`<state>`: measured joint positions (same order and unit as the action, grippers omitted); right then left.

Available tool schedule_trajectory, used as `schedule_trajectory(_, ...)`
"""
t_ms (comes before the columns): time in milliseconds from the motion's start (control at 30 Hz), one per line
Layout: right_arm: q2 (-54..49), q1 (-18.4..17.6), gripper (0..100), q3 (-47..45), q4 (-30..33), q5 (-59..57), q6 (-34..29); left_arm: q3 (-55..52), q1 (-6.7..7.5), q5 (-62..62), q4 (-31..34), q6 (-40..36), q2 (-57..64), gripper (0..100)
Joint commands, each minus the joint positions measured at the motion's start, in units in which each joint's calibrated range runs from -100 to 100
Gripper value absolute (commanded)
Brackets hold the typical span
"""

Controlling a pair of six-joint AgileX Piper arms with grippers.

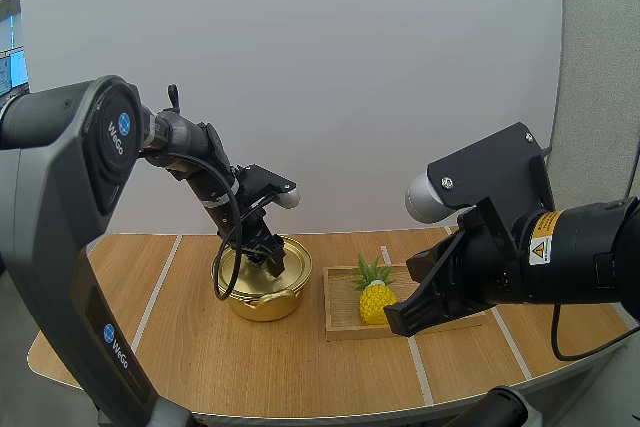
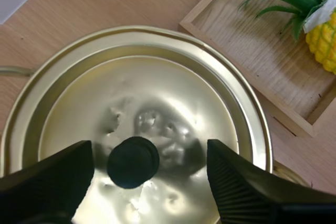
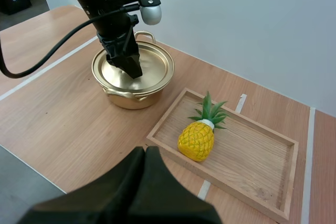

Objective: Open the pot, put the grape inside, and close it

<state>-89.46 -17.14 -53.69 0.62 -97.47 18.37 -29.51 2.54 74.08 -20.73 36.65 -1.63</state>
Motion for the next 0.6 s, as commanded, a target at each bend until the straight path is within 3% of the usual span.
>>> schedule_trajectory(0, -0.5, 0.2, 0, -0.2, 0.4, -0.2, -0.2, -0.1, 0.13, 0.9, 0.4, 0.0, 3.3, 100)
schedule_trajectory(300, -0.5, 0.2, 0, -0.2, 0.4, -0.2, -0.2, 6.8, 0.13, 10.1, 7.7, -3.9, 18.1, 100)
schedule_trajectory(567, -0.5, 0.2, 0, -0.2, 0.4, -0.2, -0.2, 12.5, 0.13, 18.5, 8.1, -4.9, 35.9, 100)
